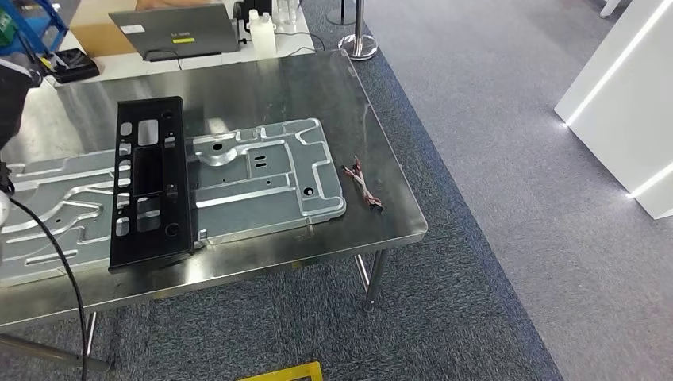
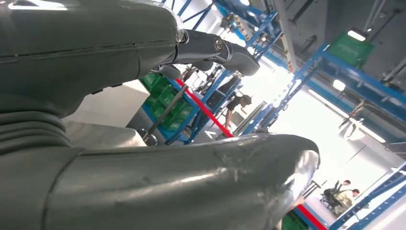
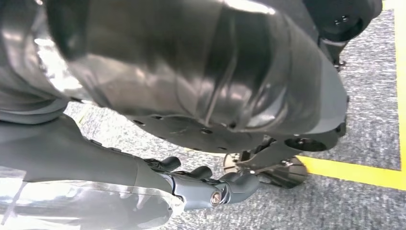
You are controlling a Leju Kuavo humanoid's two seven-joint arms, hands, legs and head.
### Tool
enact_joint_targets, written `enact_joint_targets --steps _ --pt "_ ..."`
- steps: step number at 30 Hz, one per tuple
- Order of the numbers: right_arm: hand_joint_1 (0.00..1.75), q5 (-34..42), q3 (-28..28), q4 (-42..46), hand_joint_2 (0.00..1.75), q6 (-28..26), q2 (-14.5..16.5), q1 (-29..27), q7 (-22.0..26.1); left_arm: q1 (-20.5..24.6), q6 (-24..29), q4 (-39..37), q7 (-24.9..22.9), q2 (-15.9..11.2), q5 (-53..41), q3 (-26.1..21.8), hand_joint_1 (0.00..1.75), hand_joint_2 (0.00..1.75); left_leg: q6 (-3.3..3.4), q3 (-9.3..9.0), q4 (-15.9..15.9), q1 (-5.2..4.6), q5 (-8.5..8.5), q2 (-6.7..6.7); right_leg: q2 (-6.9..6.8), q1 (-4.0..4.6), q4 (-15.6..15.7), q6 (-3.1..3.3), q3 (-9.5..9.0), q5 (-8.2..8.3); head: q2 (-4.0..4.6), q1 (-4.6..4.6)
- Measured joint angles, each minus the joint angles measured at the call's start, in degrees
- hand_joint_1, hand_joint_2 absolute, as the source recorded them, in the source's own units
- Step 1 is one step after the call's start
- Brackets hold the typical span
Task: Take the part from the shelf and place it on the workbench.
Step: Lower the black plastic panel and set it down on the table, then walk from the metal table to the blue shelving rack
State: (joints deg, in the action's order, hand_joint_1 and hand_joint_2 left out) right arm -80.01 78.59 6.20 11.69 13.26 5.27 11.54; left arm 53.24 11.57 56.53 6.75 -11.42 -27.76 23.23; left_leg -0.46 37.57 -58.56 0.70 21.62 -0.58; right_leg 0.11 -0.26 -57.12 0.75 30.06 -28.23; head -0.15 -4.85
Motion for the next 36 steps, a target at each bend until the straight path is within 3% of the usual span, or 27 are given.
enact_joint_targets --steps 2,4,5,6,7,9,11,12,14,15,16,17,19,20,21,23,25,27,28,30,31,32,34,35,36 --pt "0.0 -0.1 0.0 0.0 0.0 0.0 0.0 0.0 -0.1 0.0 -0.1 0.0 0.2 -0.3 0.0 0.0 0.0 0.0 -0.37 1.4 -3.4 0.03 3.98 0.12 -0.26 -0.26 0.4 0.84 1.17 1.4 0.0 0.01" --pt "0.0 -0.2 0.0 0.0 0.0 0.0 0.0 0.0 -0.1 -0.1 -0.2 0.0 0.5 -0.6 0.1 0.0 0.0 0.0 -0.64 3.3 -10.5 0.08 9.42 0.14 -0.33 -0.14 0.2 1.22 2.9 2.68 0.0 0.01" --pt "0.0 -0.3 0.0 0.0 0.0 0.0 0.0 0.0 -0.1 -0.2 -0.2 0.0 0.6 -0.6 0.1 0.0 0.0 0.0 -0.77 3.84 -13.9 0.08 10.73 0.14 -0.34 -0.1 0.0 1.22 3.85 3.31 0.0 0.01" --pt "0.0 -0.3 0.0 0.0 0.0 0.0 0.0 0.0 -0.1 -0.3 -0.2 0.0 0.7 -0.7 0.1 0.0 0.0 0.0 -0.85 3.74 -15.9 0.09 10.67 0.14 -0.35 -0.08 -0.2 1.18 4.84 3.92 0.0 0.01" --pt "0.0 -0.3 0.0 0.0 0.0 0.0 0.0 0.0 -0.1 -0.4 -0.2 0.0 0.8 -0.8 0.1 0.0 0.0 0.0 -0.89 2.72 -16.1 0.1 9.38 0.14 -0.36 -0.09 -0.5 1.08 5.87 4.51 0.0 0.01" --pt "0.0 -0.4 0.0 0.0 0.0 0.0 0.0 0.1 -0.1 -0.5 -0.2 0.2 1.0 -0.8 0.0 0.0 0.0 0.0 -0.79 -2.03 -11.0 0.13 6.84 0.15 -0.35 -0.12 -1.3 0.71 7.75 5.5 0.0 0.01" --pt "0.0 -0.5 0.0 0.0 0.0 0.0 0.0 0.1 -0.1 -0.5 0.0 0.6 1.2 -0.9 -0.3 0.0 0.0 0.0 -0.36 -7.35 -3.4 -0.05 7.7 0.25 -0.29 0.01 -2.0 0.1 8.89 6.3 0.0 0.01" --pt "0.0 -0.5 0.0 0.0 0.0 0.0 0.0 0.1 -0.1 -0.6 0.1 0.8 1.3 -1.0 -0.4 0.0 0.0 0.0 -0.04 -8.71 -1.1 -0.16 8.6 0.32 -0.27 0.06 -2.1 -0.23 9.1 6.74 0.0 0.01" --pt "0.0 -0.6 0.0 0.0 0.0 0.0 0.0 0.0 -0.1 -1.0 0.4 1.1 1.5 -1.3 -0.6 -0.1 0.0 0.0 0.88 -8.73 0.0 -0.28 8.35 0.34 -0.2 0.06 -1.8 -0.9 9.21 7.77 0.0 0.0" --pt "0.0 -0.6 0.0 0.0 0.0 0.0 0.0 0.0 -0.1 -1.2 0.5 1.1 1.6 -1.4 -0.6 -0.1 0.0 0.0 1.41 -8.33 0.2 -0.23 7.71 0.21 -0.17 -0.03 -2.0 -1.21 9.44 7.52 0.0 0.0" --pt "0.0 -0.7 0.0 0.0 0.0 -0.1 0.0 -0.1 -0.1 -1.5 0.5 1.2 1.7 -1.4 -0.7 -0.1 0.0 0.0 2.01 -7.82 0.4 -0.17 6.94 0.09 -0.13 -0.09 -2.8 -1.48 9.88 6.16 0.0 -0.01" --pt "0.0 -0.8 0.0 0.0 0.0 -0.1 0.0 -0.1 -0.2 -1.8 0.6 1.3 1.8 -1.5 -0.7 -0.2 0.0 0.0 2.48 -7.11 0.6 -0.06 6.07 -0.01 -0.1 -0.15 -4.6 -1.73 10.56 3.72 0.0 -0.01" --pt "0.0 -1.2 0.0 0.0 0.0 -0.3 0.0 0.0 -0.5 -2.8 1.0 1.6 2.3 -2.0 -0.8 -0.7 0.0 0.0 2.87 -5.32 0.5 -0.11 4.49 -0.02 -0.11 -0.23 -11.2 -2.05 12.18 -2.48 0.0 -0.02" --pt "0.0 -1.4 0.0 0.0 0.0 -0.4 0.0 0.0 -0.6 -3.5 1.2 1.8 2.6 -2.5 -0.9 -1.1 0.0 0.0 2.82 -4.31 0.5 -0.16 3.75 -0.04 -0.11 -0.24 -14.7 -2.17 12.69 -4.21 0.0 -0.01" --pt "0.0 -1.5 0.0 0.0 0.0 -0.4 0.0 0.0 -0.7 -4.3 1.4 2.0 3.0 -3.0 -0.9 -1.5 0.0 0.0 2.75 -3.3 0.4 -0.22 3.03 -0.07 -0.12 -0.24 -17.3 -2.21 12.64 -4.5 0.0 -0.01" --pt "0.0 -1.6 0.0 0.0 0.0 -0.5 0.0 0.0 -0.8 -5.6 1.6 2.4 3.5 -3.9 -0.9 -2.2 0.0 0.0 2.58 -1.38 0.3 -0.36 1.7 -0.11 -0.11 -0.16 -17.3 -1.95 10.15 -1.89 0.0 -0.01" --pt "0.0 -1.6 0.0 0.0 0.0 -0.5 0.0 0.0 -0.9 -6.2 1.7 2.9 3.7 -4.4 -1.0 -2.7 0.0 0.0 2.36 0.12 0.2 -0.53 0.48 -0.04 -0.09 0.2 -10.7 -1.12 4.13 -0.29 0.0 -0.01" --pt "0.0 -1.7 0.0 0.0 0.0 -0.7 0.0 0.1 -0.9 -6.5 1.7 3.5 3.8 -5.0 -1.2 -3.4 0.0 0.0 1.9 0.99 0.2 -0.61 -0.72 -0.04 -0.08 0.65 -2.8 -0.21 -1.52 -1.75 0.0 0.0" --pt "0.0 -1.9 0.0 0.0 0.0 -0.8 0.0 0.2 -0.9 -6.7 1.7 3.7 3.9 -5.3 -1.4 -3.9 0.0 0.0 1.58 1.24 0.3 -0.6 -1.38 -0.1 -0.08 0.84 -0.4 0.1 -2.87 -2.47 0.0 -0.01" --pt "0.0 -2.2 0.0 0.0 0.0 -0.9 0.0 0.2 -0.9 -7.5 1.6 4.1 4.3 -5.7 -1.9 -5.0 0.0 0.0 0.9 1.62 0.7 -0.55 -2.4 -0.14 -0.21 0.7 1.2 0.41 -2.71 -2.02 0.0 -0.01" --pt "0.0 -2.4 0.0 0.0 0.0 -0.9 0.0 0.2 -0.9 -7.9 1.6 4.2 4.5 -5.8 -2.3 -5.5 0.0 0.0 0.57 1.98 0.3 -0.55 -1.57 -0.06 -0.3 0.51 1.6 0.65 -2.31 -1.29 0.0 -0.01" --pt "0.0 -2.5 0.0 0.0 0.0 -0.9 0.1 0.1 -0.9 -8.3 1.6 4.3 4.6 -6.0 -2.7 -5.8 0.0 0.0 0.29 2.54 -1.1 -0.53 0.42 0.05 -0.43 0.32 1.9 0.88 -1.74 -0.45 0.0 0.0" --pt "0.0 -2.6 0.0 0.0 0.0 -0.9 0.1 0.1 -0.8 -9.0 1.5 4.6 4.9 -6.4 -3.7 -6.6 0.0 0.0 -0.18 4.15 -7.3 -0.38 6.51 0.18 -0.54 0.23 1.9 1.27 -0.06 1.09 0.0 0.01" --pt "0.0 -2.7 0.0 0.0 0.0 -0.9 0.1 0.1 -0.8 -9.4 1.5 4.8 5.0 -6.5 -4.1 -6.9 0.0 0.0 -0.36 4.81 -11.1 -0.28 8.68 0.18 -0.58 0.23 1.7 1.33 0.92 1.75 0.0 0.01" --pt "0.0 -2.8 0.0 0.0 0.0 -1.0 0.1 0.1 -0.8 -9.9 1.5 4.9 5.1 -6.6 -4.3 -7.2 0.0 0.0 -0.56 5.05 -14.4 -0.16 9.37 0.18 -0.59 0.2 1.4 1.28 2.01 2.39 0.0 0.0"
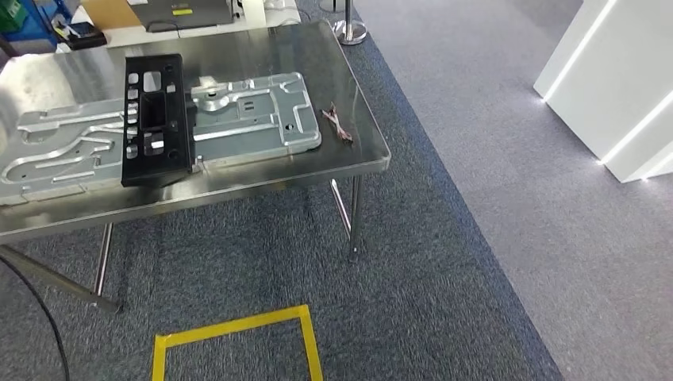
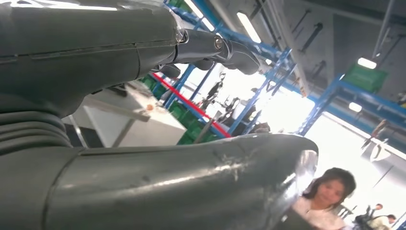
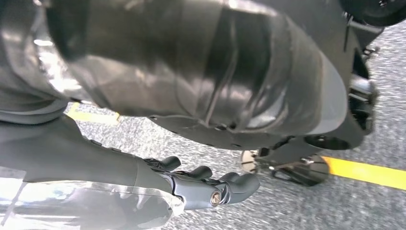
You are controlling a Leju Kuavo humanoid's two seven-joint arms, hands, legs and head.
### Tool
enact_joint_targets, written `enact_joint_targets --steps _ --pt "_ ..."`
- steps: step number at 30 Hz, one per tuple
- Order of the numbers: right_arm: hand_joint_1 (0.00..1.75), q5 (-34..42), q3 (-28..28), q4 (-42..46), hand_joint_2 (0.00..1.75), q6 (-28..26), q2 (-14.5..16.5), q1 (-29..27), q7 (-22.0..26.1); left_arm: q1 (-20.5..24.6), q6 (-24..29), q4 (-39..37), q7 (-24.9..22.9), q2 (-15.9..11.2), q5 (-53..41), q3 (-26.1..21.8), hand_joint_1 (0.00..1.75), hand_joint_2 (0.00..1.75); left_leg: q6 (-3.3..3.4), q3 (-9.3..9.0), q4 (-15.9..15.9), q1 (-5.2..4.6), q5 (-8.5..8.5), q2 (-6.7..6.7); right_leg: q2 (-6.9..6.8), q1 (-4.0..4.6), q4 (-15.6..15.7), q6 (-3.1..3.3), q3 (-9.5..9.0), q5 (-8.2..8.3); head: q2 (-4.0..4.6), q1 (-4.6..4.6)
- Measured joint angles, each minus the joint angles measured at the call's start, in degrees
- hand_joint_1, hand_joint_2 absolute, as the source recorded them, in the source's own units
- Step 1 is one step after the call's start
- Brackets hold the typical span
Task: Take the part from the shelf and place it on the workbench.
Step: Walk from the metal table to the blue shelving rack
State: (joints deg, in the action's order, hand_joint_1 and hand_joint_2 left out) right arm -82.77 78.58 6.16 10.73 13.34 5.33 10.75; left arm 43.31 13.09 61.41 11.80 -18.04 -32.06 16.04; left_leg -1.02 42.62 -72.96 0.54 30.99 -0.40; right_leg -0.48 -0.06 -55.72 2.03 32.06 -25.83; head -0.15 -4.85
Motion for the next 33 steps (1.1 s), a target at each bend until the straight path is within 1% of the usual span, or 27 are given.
enact_joint_targets --steps 1,2,3,4,6,7,8,10,11,12,14,15,16,17,18,19,21,22,23,25,26,27,29,30,31,32,33 --pt "0.0 -0.1 0.0 0.0 0.0 0.0 0.0 0.0 0.0 -0.4 0.0 0.1 0.0 0.0 -0.1 -0.2 0.0 0.0 -0.19 -0.41 -1.9 0.15 -0.71 0.0 -0.02 -0.06 -0.4 -0.11 1.13 0.61 0.0 0.01" --pt "0.0 -0.1 0.0 0.0 0.0 0.0 0.0 0.0 0.0 -0.8 0.0 0.2 0.1 -0.1 -0.2 -0.4 0.0 0.0 -0.37 -1.76 -1.8 0.34 -2.31 -0.01 -0.05 -0.15 -0.9 -0.3 2.36 1.19 0.0 0.0" --pt "0.0 -0.2 0.0 0.0 0.0 -0.1 0.0 0.0 0.0 -1.0 -0.1 0.3 0.1 -0.1 -0.2 -0.5 0.0 0.0 -0.53 -4.07 0.1 0.56 -3.74 -0.01 -0.07 -0.24 -1.5 -0.56 3.56 1.7 0.0 0.01" --pt "0.0 -0.3 0.0 0.0 0.0 -0.1 0.0 0.1 0.0 -1.1 -0.1 0.6 0.1 -0.1 -0.3 -0.7 0.0 0.0 -0.66 -7.24 3.6 0.73 -3.82 0.0 -0.06 -0.25 -2.2 -0.85 4.61 2.09 0.0 0.01" --pt "0.0 -0.4 0.0 0.0 0.0 -0.1 0.0 0.1 0.0 -1.1 0.0 1.2 0.2 -0.2 -0.3 -1.1 0.0 0.0 -0.31 -12.7 11.1 0.72 -1.53 0.13 -0.04 -0.15 -3.4 -1.5 5.93 2.78 0.0 -0.01" --pt "0.0 -0.4 0.0 0.0 0.0 -0.2 0.0 0.1 0.0 -1.3 0.0 1.4 0.3 -0.3 -0.3 -1.2 0.0 0.0 0.06 -13.98 13.2 0.58 -0.39 0.17 -0.02 -0.08 -3.6 -1.84 6.2 3.21 0.0 -0.01" --pt "0.0 -0.5 0.0 0.0 0.0 -0.2 0.0 0.1 -0.1 -1.6 0.0 1.5 0.3 -0.3 -0.4 -1.3 0.0 0.0 0.61 -14.1 14.1 0.44 -0.25 0.17 0.01 -0.04 -3.6 -2.2 6.34 3.75 0.0 -0.02" --pt "0.0 -0.6 0.0 0.0 0.0 -0.3 0.0 0.0 -0.2 -2.2 -0.2 1.5 0.5 -0.4 -0.6 -1.4 0.0 0.0 1.69 -13.13 14.0 0.48 -1.46 -0.08 0.1 -0.23 -3.9 -2.92 6.84 3.25 0.0 -0.01" --pt "0.0 -0.6 0.0 0.0 0.0 -0.4 0.0 -0.1 -0.3 -2.5 -0.2 1.6 0.6 -0.4 -0.9 -1.5 0.0 0.0 2.26 -12.47 14.2 0.55 -2.25 -0.18 0.15 -0.32 -5.1 -3.26 7.42 1.37 0.0 -0.01" --pt "0.0 -0.7 0.0 0.0 0.0 -0.4 0.0 -0.1 -0.4 -2.8 -0.3 1.7 0.8 -0.4 -1.2 -1.6 0.0 0.0 2.69 -11.64 14.2 0.59 -3.08 -0.25 0.19 -0.44 -7.5 -3.55 8.2 -1.54 0.0 -0.01" --pt "0.0 -0.9 0.0 0.0 0.0 -0.6 0.0 -0.1 -0.5 -3.7 -0.3 1.9 1.2 -0.5 -2.0 -1.9 0.0 0.0 3.09 -9.63 14.2 0.47 -4.68 -0.22 0.22 -0.45 -14.4 -3.95 9.81 -7.21 0.0 0.0" --pt "0.0 -1.0 0.0 0.0 0.0 -0.7 0.0 -0.1 -0.5 -4.3 -0.2 2.0 1.3 -0.5 -2.4 -2.2 0.0 0.0 3.09 -8.59 14.1 0.37 -5.46 -0.2 0.22 -0.46 -17.6 -4.02 10.14 -8.3 0.0 0.0" --pt "0.0 -1.2 0.0 0.0 0.0 -0.7 0.0 -0.1 -0.5 -5.1 -0.1 2.0 1.5 -0.7 -2.7 -2.5 0.0 0.0 3.04 -7.59 14.1 0.25 -6.19 -0.2 0.22 -0.44 -19.4 -3.98 9.82 -7.92 0.0 0.0" --pt "0.0 -1.3 0.0 0.0 0.0 -0.8 0.0 0.0 -0.4 -5.9 0.0 2.1 1.7 -0.8 -3.0 -2.8 0.0 0.0 2.97 -6.66 14.1 0.12 -6.9 -0.21 0.23 -0.37 -19.5 -3.79 8.63 -6.46 0.0 0.0" --pt "0.0 -1.4 0.0 0.0 0.0 -0.9 0.0 0.0 -0.4 -6.7 0.2 2.3 2.0 -1.1 -3.4 -3.1 0.0 0.0 2.89 -5.81 14.1 -0.02 -7.57 -0.22 0.26 -0.22 -17.5 -3.41 6.45 -4.78 0.0 0.0" --pt "0.0 -1.6 0.0 0.0 0.0 -1.0 -0.1 0.0 -0.4 -7.4 0.3 2.5 2.2 -1.3 -3.7 -3.4 0.0 0.0 2.77 -5.15 14.0 -0.11 -8.21 -0.25 0.33 0.05 -13.9 -2.78 3.26 -3.88 0.0 0.01" --pt "0.0 -1.7 0.0 0.1 0.0 -1.2 -0.2 0.0 -0.3 -8.8 0.6 3.1 2.6 -1.9 -4.3 -4.1 0.0 0.0 2.38 -4.39 14.1 -0.27 -9.31 -0.32 0.43 0.7 -4.9 -1.53 -3.49 -4.64 0.0 0.01" --pt "0.0 -1.7 0.0 0.1 0.0 -1.2 -0.2 0.0 -0.2 -9.4 0.7 3.2 2.8 -2.2 -4.4 -4.4 0.0 0.0 2.13 -4.26 14.2 -0.24 -9.89 -0.4 0.49 0.98 -1.9 -1.13 -5.53 -5.36 0.0 0.01" --pt "0.0 -1.7 0.0 0.1 0.0 -1.2 -0.2 0.0 -0.2 -10.1 0.9 3.3 3.0 -2.4 -4.4 -4.7 0.0 0.0 1.84 -4.19 14.5 -0.21 -10.56 -0.45 0.51 1.13 -0.2 -0.91 -6.32 -5.52 0.0 0.0" --pt "0.0 -1.7 0.0 0.0 0.0 -1.2 -0.2 0.0 -0.2 -11.5 1.1 3.4 3.2 -2.9 -4.5 -5.2 0.0 0.0 1.26 -3.74 14.8 -0.17 -10.95 -0.39 0.43 0.87 0.7 -0.39 -5.72 -4.04 0.0 0.0" --pt "0.0 -1.7 0.0 0.0 0.0 -1.2 -0.1 0.0 -0.2 -12.2 1.1 3.4 3.3 -3.3 -4.4 -5.5 0.0 0.0 1.01 -3.22 14.0 -0.15 -9.58 -0.25 0.31 0.68 1.1 0.0 -5.11 -3.1 0.0 0.0" --pt "0.0 -1.7 0.0 0.0 0.0 -1.2 -0.1 0.0 -0.2 -12.9 1.2 3.5 3.4 -3.6 -4.4 -5.8 0.0 0.0 0.77 -2.48 12.0 -0.13 -7.14 -0.11 0.2 0.5 1.3 0.28 -4.33 -2.17 0.0 0.01" --pt "0.0 -1.7 0.0 0.0 0.0 -1.2 -0.1 -0.1 -0.2 -14.6 1.2 3.5 3.7 -4.3 -4.2 -6.7 0.0 0.0 0.33 -0.88 5.0 0.06 -1.24 0.03 0.12 0.48 1.0 0.54 -2.33 -0.75 0.0 0.01" --pt "0.0 -1.7 0.0 0.0 0.0 -1.2 -0.1 -0.1 -0.2 -15.7 1.2 3.5 4.0 -4.5 -4.1 -7.2 0.0 0.0 0.09 -0.44 1.4 0.15 0.25 0.02 0.12 0.45 0.7 0.5 -1.25 -0.12 0.0 0.01" --pt "0.0 -1.7 0.0 0.0 0.0 -1.1 -0.1 -0.2 -0.1 -16.9 1.2 3.5 4.4 -4.7 -4.0 -7.8 0.0 0.0 -0.13 -0.55 -1.2 0.25 0.32 0.02 0.13 0.4 0.3 0.43 -0.1 0.46 0.0 0.0" --pt "0.0 -1.7 0.0 0.0 0.0 -1.1 -0.1 -0.2 -0.1 -18.2 1.3 3.5 4.7 -4.9 -3.7 -8.4 0.0 0.0 -0.31 -1.47 -2.0 0.35 -0.83 0.02 0.14 0.31 -0.2 0.3 1.09 0.98 0.0 0.0" --pt "0.0 -1.7 0.0 0.0 0.0 -1.0 -0.1 -0.2 -0.1 -19.4 1.3 3.5 5.0 -5.0 -3.2 -9.0 0.0 0.0 -0.45 -3.33 -0.8 0.47 -2.42 0.01 0.15 0.2 -0.8 0.1 2.28 1.41 0.0 0.0"
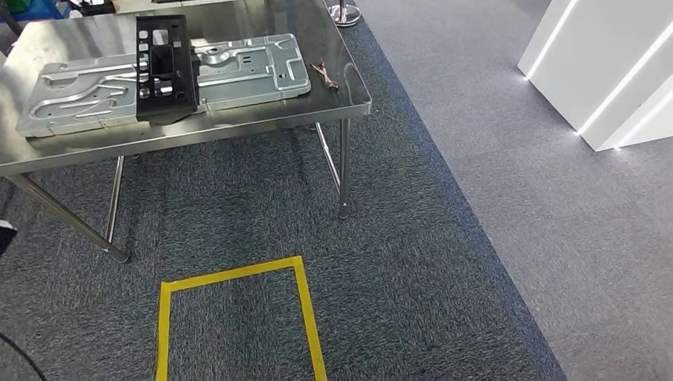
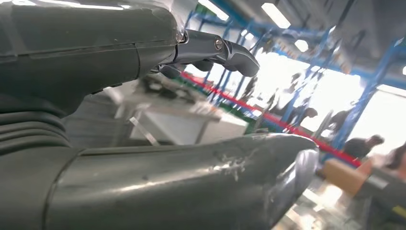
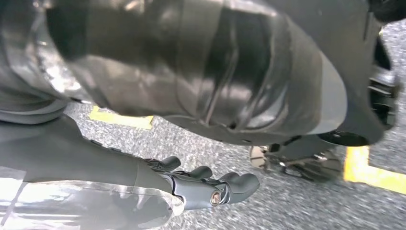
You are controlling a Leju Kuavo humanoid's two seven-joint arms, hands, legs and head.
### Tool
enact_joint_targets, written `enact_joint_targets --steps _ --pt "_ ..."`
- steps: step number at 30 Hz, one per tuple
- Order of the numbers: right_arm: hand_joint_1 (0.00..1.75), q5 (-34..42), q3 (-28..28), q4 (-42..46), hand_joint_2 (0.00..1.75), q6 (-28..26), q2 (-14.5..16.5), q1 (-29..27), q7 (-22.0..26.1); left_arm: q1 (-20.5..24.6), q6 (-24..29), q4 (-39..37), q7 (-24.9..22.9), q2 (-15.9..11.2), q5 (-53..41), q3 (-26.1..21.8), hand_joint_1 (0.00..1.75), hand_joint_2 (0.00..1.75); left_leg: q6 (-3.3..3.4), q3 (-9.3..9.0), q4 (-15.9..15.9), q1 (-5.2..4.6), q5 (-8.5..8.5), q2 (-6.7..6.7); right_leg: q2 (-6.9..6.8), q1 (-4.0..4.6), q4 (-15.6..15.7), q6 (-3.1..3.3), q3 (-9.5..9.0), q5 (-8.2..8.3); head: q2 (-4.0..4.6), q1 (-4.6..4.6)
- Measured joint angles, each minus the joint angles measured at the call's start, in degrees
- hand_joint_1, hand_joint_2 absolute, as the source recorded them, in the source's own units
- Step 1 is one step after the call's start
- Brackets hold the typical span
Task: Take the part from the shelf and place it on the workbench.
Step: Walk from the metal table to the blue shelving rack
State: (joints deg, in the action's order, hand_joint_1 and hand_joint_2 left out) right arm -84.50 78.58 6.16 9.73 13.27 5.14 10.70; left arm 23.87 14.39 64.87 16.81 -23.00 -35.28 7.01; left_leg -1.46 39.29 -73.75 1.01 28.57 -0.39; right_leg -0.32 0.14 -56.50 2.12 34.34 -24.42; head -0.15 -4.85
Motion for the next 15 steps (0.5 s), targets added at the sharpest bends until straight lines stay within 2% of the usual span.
enact_joint_targets --steps 1,2,3,4,5,6,7,8,9,11,12,13,14,15 --pt "0.0 0.0 0.0 0.0 0.0 0.1 0.0 0.0 0.0 -1.2 0.1 0.0 0.3 0.0 0.5 -0.7 0.0 0.0 -0.1 -2.72 2.9 0.13 -0.96 -0.01 0.03 -0.09 -0.7 -0.26 1.08 0.35 0.0 0.0" --pt "0.0 0.1 0.0 0.0 0.0 0.1 0.0 0.0 -0.1 -2.4 0.2 0.0 0.6 0.0 1.0 -1.5 0.0 0.0 -0.14 -5.98 7.1 0.11 -0.67 -0.01 0.09 -0.09 -1.5 -0.57 2.11 0.65 0.0 0.01" --pt "0.0 0.2 0.0 0.0 0.0 0.2 0.1 0.1 -0.3 -3.7 0.3 0.0 0.9 0.0 1.2 -2.3 0.0 0.0 0.11 -8.54 10.8 0.03 0.28 0.04 0.14 -0.05 -2.1 -0.92 2.85 0.98 0.0 0.01" --pt "0.0 0.3 0.1 0.0 0.0 0.2 0.2 0.1 -0.6 -4.9 0.5 -0.1 1.2 0.1 1.3 -3.1 0.0 0.0 0.41 -10.17 13.5 -0.1 1.37 0.09 0.19 0.03 -2.5 -1.24 3.34 1.37 0.0 -0.01" --pt "0.0 0.3 0.1 0.0 0.0 0.2 0.3 0.2 -1.0 -6.1 0.7 -0.3 1.3 0.3 1.3 -3.8 0.0 0.0 0.84 -10.79 14.9 -0.3 2.02 0.15 0.23 0.1 -2.7 -1.57 3.67 1.85 0.0 -0.01" --pt "0.0 0.4 0.2 0.0 0.0 0.2 0.4 0.2 -1.4 -7.3 0.9 -0.8 1.5 0.6 1.3 -4.3 0.0 0.0 1.4 -10.39 15.0 -0.3 1.78 0.14 0.25 0.12 -2.6 -1.89 3.85 2.35 0.0 -0.02" --pt "0.0 0.5 0.3 0.1 0.0 0.2 0.5 0.2 -1.8 -8.4 1.1 -1.3 1.6 1.0 1.3 -4.9 0.0 0.0 1.82 -9.97 15.1 -0.23 1.25 0.03 0.29 0.02 -2.8 -2.21 4.13 2.19 0.0 -0.03" --pt "0.0 0.5 0.4 0.1 0.0 0.2 0.5 0.3 -2.0 -9.5 1.4 -2.0 1.8 1.5 1.4 -5.4 0.0 0.0 2.34 -9.46 15.1 -0.15 0.63 -0.1 0.31 -0.07 -3.6 -2.56 4.56 0.98 0.0 -0.02" --pt "0.0 0.6 0.5 0.1 0.0 0.2 0.6 0.3 -2.0 -10.7 1.6 -2.6 2.0 2.1 1.6 -6.0 0.0 0.0 2.8 -8.78 15.2 -0.04 -0.05 -0.25 0.32 -0.17 -5.4 -2.88 5.2 -1.32 0.0 -0.02" --pt "0.0 0.8 0.7 0.1 0.0 0.2 0.5 0.3 -1.7 -13.5 2.1 -3.8 2.3 3.5 2.2 -7.5 0.0 0.0 3.34 -7.13 15.2 -0.07 -1.39 -0.46 0.3 -0.31 -11.9 -3.36 6.75 -7.38 0.0 -0.02" --pt "0.0 1.0 0.8 0.1 0.0 0.1 0.5 0.2 -1.5 -15.0 2.3 -4.4 2.4 4.3 2.3 -8.3 0.0 0.0 3.43 -6.24 15.1 -0.14 -2.05 -0.54 0.29 -0.33 -15.4 -3.49 7.27 -9.34 0.0 -0.02" --pt "0.0 1.2 0.9 0.1 0.0 0.1 0.4 0.2 -1.3 -16.4 2.6 -5.2 2.4 5.2 2.5 -9.0 0.0 0.0 3.46 -5.32 15.1 -0.25 -2.7 -0.6 0.3 -0.32 -17.8 -3.5 7.22 -9.91 0.0 -0.02" --pt "0.0 1.3 1.1 0.1 0.0 0.0 0.4 0.2 -1.2 -17.7 2.9 -6.0 2.3 6.1 2.5 -9.6 0.0 0.0 3.47 -4.41 15.1 -0.38 -3.34 -0.62 0.3 -0.26 -18.5 -3.36 6.36 -9.14 0.0 -0.02" --pt "0.0 1.4 1.3 0.1 0.0 -0.2 0.4 0.1 -1.1 -18.7 3.2 -6.9 2.3 6.9 2.5 -10.2 0.0 0.0 3.46 -3.54 15.1 -0.55 -3.99 -0.6 0.32 -0.11 -17.2 -3.01 4.52 -7.6 0.0 -0.02"
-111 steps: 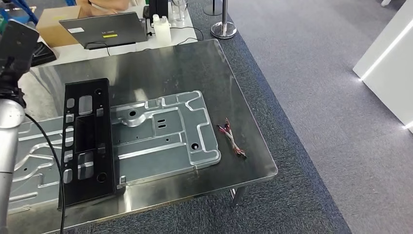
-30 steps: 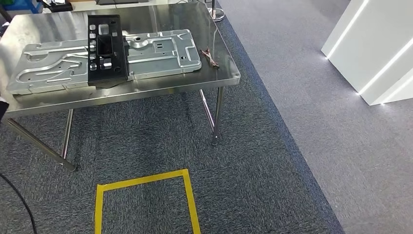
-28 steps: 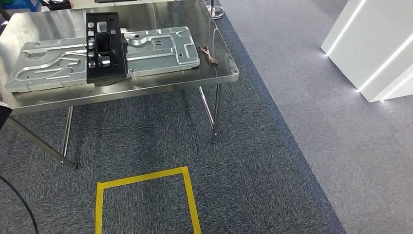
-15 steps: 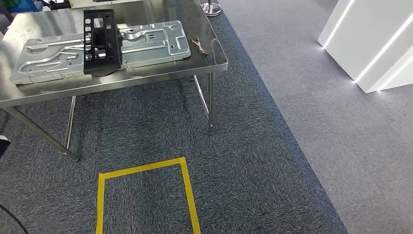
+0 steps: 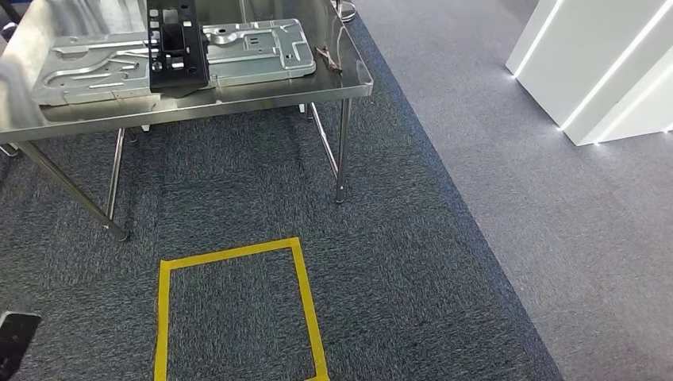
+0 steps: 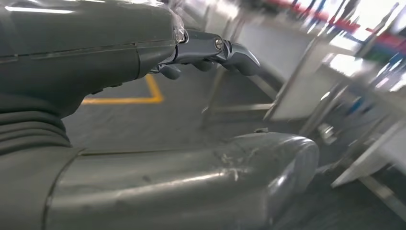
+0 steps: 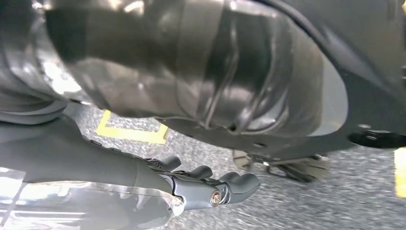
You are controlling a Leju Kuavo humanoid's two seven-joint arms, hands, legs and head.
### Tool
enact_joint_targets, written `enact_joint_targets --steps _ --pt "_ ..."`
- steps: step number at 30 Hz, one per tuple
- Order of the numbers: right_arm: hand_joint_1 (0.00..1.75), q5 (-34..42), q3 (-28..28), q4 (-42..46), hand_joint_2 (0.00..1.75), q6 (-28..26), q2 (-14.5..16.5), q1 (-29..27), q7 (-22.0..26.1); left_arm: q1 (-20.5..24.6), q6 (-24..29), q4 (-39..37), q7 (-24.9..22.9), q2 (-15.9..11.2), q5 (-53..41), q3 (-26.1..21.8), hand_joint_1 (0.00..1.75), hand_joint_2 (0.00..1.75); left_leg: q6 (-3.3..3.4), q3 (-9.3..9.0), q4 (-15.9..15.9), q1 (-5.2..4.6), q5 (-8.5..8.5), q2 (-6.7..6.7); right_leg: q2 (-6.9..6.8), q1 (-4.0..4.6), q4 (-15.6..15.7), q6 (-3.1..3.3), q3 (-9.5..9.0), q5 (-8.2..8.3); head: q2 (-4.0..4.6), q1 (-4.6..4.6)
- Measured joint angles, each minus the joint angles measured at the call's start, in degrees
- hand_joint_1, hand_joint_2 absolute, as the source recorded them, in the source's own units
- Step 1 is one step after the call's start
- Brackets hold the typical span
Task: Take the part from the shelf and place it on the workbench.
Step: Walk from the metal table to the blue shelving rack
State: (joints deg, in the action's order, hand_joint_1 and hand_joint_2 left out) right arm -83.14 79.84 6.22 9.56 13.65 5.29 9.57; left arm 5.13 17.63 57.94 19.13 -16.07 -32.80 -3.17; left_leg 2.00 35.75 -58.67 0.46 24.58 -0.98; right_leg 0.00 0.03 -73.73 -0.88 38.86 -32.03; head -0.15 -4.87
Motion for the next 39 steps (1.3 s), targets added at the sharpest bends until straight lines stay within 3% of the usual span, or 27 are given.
enact_joint_targets --steps 2,4,5,7,8,10,12,13,14,16,17,18,20,22,23,24,26,27,28,29,30,31,33,35,36,38,39 --pt "0.0 0.2 0.3 0.0 0.0 -0.4 0.0 0.1 0.0 -1.6 0.7 -2.2 0.1 1.7 0.2 -1.1 0.0 0.0 -0.08 1.3 0.0 -0.21 -1.18 0.09 0.14 0.74 7.6 1.55 -6.42 2.01 0.0 -0.01" --pt "0.0 0.4 0.7 0.0 0.0 -0.8 0.0 0.4 -0.4 -2.3 1.3 -5.2 0.6 3.3 0.9 -2.3 0.0 0.0 -0.44 1.79 0.2 -0.19 -2.31 0.12 0.25 1.52 16.0 2.93 -12.32 1.14 0.0 -0.01" --pt "0.0 0.6 0.8 0.0 0.0 -1.1 0.1 0.5 -0.6 -2.6 1.5 -7.0 1.1 4.1 1.4 -3.0 0.0 0.0 -0.74 1.85 0.5 -0.12 -2.93 0.1 0.28 1.81 18.3 3.28 -13.66 0.7 0.0 -0.02" --pt "0.0 0.8 1.2 0.0 0.0 -1.6 0.3 0.7 -1.0 -3.0 1.8 -10.9 2.2 5.3 2.3 -4.3 0.0 0.0 -1.29 1.94 1.2 0.06 -3.88 0.14 0.12 1.72 19.9 3.52 -13.63 1.81 0.0 -0.02" --pt "0.0 0.8 1.4 0.0 0.0 -1.8 0.4 0.8 -1.2 -3.3 1.9 -12.9 2.7 5.8 2.8 -5.0 0.0 0.0 -1.51 2.26 0.9 0.04 -3.12 0.27 -0.02 1.56 20.5 3.84 -13.35 2.73 0.0 -0.02" --pt "0.0 0.8 1.8 0.0 0.0 -2.3 0.6 0.9 -1.3 -3.7 1.9 -17.2 3.4 6.4 4.0 -6.6 0.0 0.0 -1.9 3.49 -2.9 0.06 1.7 0.6 -0.3 1.15 21.2 4.14 -12.32 4.43 0.0 -0.01" --pt "0.0 0.9 2.2 0.0 0.0 -2.7 0.8 0.9 -1.3 -4.0 1.5 -21.7 4.0 7.0 5.5 -8.6 0.0 0.0 -2.51 4.91 -10.1 0.35 7.07 0.72 -0.32 1.05 20.8 4.17 -10.54 5.57 0.0 -0.01" --pt "0.0 0.9 2.3 0.0 0.0 -2.9 0.9 0.9 -1.3 -4.3 1.2 -23.8 4.4 7.4 6.3 -9.5 0.0 0.0 -2.86 5.13 -13.2 0.57 7.95 0.72 -0.35 0.94 20.3 4.01 -9.48 6.01 0.0 -0.02" --pt "0.0 1.0 2.5 0.0 0.0 -3.1 0.9 0.9 -1.3 -4.6 0.9 -25.9 4.7 7.7 7.0 -10.2 0.0 0.0 -3.24 4.72 -14.9 0.81 7.5 0.72 -0.37 0.77 19.7 3.8 -8.33 6.38 0.0 -0.02" --pt "0.0 1.0 2.9 -0.1 0.0 -3.3 1.0 0.9 -1.3 -5.1 0.5 -29.4 5.3 8.2 7.8 -11.2 0.0 0.0 -4.06 1.17 -12.5 1.38 4.62 0.68 -0.4 0.24 17.9 3.23 -5.86 6.8 0.0 -0.02" --pt "0.0 1.0 3.1 -0.1 0.0 -3.5 1.1 1.0 -1.3 -5.1 0.4 -31.0 5.5 8.5 8.0 -11.6 0.0 0.0 -4.56 -1.71 -8.9 1.63 4.28 0.66 -0.42 0.06 16.7 2.86 -4.62 6.85 0.0 -0.02" --pt "0.0 1.0 3.3 -0.1 0.0 -3.5 1.1 1.0 -1.3 -5.2 0.4 -32.3 5.8 8.7 8.1 -11.9 0.0 0.0 -4.58 -4.29 -5.2 1.67 4.68 0.74 -0.46 -0.03 15.6 2.45 -3.55 6.89 0.0 -0.03" --pt "0.0 1.0 3.6 -0.1 0.0 -3.7 1.2 1.1 -1.3 -5.2 0.0 -34.6 5.9 9.1 8.4 -12.4 0.0 0.0 -4.04 -6.73 -0.9 1.46 6.3 0.91 -0.51 0.06 14.2 1.63 -2.34 7.22 0.0 -0.03" --pt "0.0 1.0 3.7 -0.1 0.0 -3.9 1.2 1.1 -1.3 -5.3 -1.7 -36.9 5.3 9.5 9.5 -13.2 0.0 0.0 -2.79 -6.17 -0.7 1.33 5.97 0.87 -0.51 0.0 13.9 0.89 -2.04 7.71 0.0 -0.03" --pt "0.0 1.0 3.9 -0.1 0.44 -3.9 1.2 1.1 -1.3 -5.3 -3.0 -38.1 4.8 9.7 10.4 -13.8 0.0 0.0 -2.19 -5.81 -0.7 1.34 5.51 0.76 -0.48 -0.12 13.5 0.51 -1.82 6.99 0.0 -0.03" --pt "0.0 1.0 4.0 -0.1 0.87 -4.0 1.2 1.1 -1.3 -5.4 -4.5 -39.3 4.3 9.9 11.4 -14.6 0.0 0.0 -1.54 -5.3 -0.6 1.4 4.94 0.61 -0.44 -0.27 12.4 0.14 -1.44 5.19 0.0 -0.04" --pt "0.0 1.0 4.3 -0.2 1.75 -4.1 1.2 1.1 -1.4 -5.6 -7.2 -41.4 2.8 10.4 12.8 -16.1 0.0 0.0 -0.71 -4.04 -0.6 1.32 3.71 0.39 -0.4 -0.45 7.1 -0.44 -0.21 -0.7 0.0 -0.04" --pt "0.0 1.0 4.5 -0.2 1.75 -4.1 1.2 1.1 -1.5 -5.8 -8.3 -42.5 1.8 10.7 13.2 -16.8 0.0 0.0 -0.54 -3.26 -0.6 1.23 3.07 0.33 -0.39 -0.46 3.5 -0.61 0.4 -3.29 0.0 -0.04" --pt "0.0 0.9 4.6 -0.2 1.75 -4.2 1.2 1.2 -1.6 -6.0 -9.2 -43.4 0.8 11.0 13.5 -17.3 0.0 0.0 -0.5 -2.4 -0.7 1.13 2.39 0.31 -0.39 -0.46 0.5 -0.7 0.66 -4.62 0.0 -0.03" --pt "0.0 0.9 4.6 -0.2 1.75 -4.2 1.2 1.2 -1.8 -6.2 -10.0 -44.2 -0.3 11.4 13.8 -17.8 0.0 0.0 -0.5 -1.48 -0.7 1.04 1.69 0.29 -0.37 -0.45 -1.2 -0.68 0.23 -4.55 0.0 -0.04" --pt "0.0 0.8 4.7 -0.2 1.75 -4.2 1.2 1.3 -1.9 -6.4 -10.6 -44.9 -1.2 11.8 14.1 -18.2 0.0 0.0 -0.55 -0.57 -0.7 0.96 1.01 0.31 -0.35 -0.41 -1.0 -0.53 -1.12 -3.3 0.0 -0.04" --pt "0.0 0.8 4.7 -0.2 1.75 -4.3 1.2 1.4 -2.0 -6.4 -10.9 -45.5 -2.0 12.2 14.4 -18.7 0.0 0.0 -0.64 0.23 -0.7 0.89 0.36 0.35 -0.3 -0.34 1.2 -0.23 -3.43 -1.57 0.0 -0.03" --pt "0.0 0.8 4.8 -0.3 1.75 -4.3 1.3 1.6 -2.3 -6.6 -11.4 -46.3 -3.0 12.9 14.9 -19.4 0.0 0.0 -0.92 1.32 -0.7 0.75 -0.82 0.47 -0.09 0.04 9.9 0.75 -10.17 0.12 0.0 -0.03" --pt "0.0 0.7 5.0 -0.3 1.75 -4.4 1.3 1.8 -2.3 -6.6 -11.8 -46.8 -3.5 13.5 15.0 -19.9 0.0 0.0 -1.46 1.75 -0.4 0.69 -2.12 0.5 0.07 0.45 17.2 1.49 -14.88 -0.58 0.0 -0.03" --pt "0.0 0.7 5.0 -0.3 1.75 -4.5 1.4 1.9 -2.4 -6.6 -12.0 -47.0 -3.7 13.7 15.1 -20.1 0.0 0.0 -1.82 1.81 -0.1 0.67 -2.83 0.48 0.06 0.62 18.8 1.71 -15.57 -0.72 0.0 -0.03" --pt "0.0 0.7 5.1 -0.4 1.75 -4.6 1.5 2.0 -2.5 -6.6 -12.6 -47.4 -4.1 14.0 15.1 -20.5 0.0 0.0 -2.45 2.04 0.5 0.71 -3.39 0.5 -0.07 0.38 19.6 2.3 -14.87 0.4 0.0 -0.03" --pt "0.0 0.6 5.2 -0.5 1.75 -4.7 1.5 2.1 -2.7 -6.7 -13.1 -47.5 -4.4 14.2 15.1 -20.6 0.0 0.44 -2.63 2.42 -0.1 0.7 -2.19 0.54 -0.17 0.23 19.9 2.73 -14.33 1.12 0.0 -0.02"
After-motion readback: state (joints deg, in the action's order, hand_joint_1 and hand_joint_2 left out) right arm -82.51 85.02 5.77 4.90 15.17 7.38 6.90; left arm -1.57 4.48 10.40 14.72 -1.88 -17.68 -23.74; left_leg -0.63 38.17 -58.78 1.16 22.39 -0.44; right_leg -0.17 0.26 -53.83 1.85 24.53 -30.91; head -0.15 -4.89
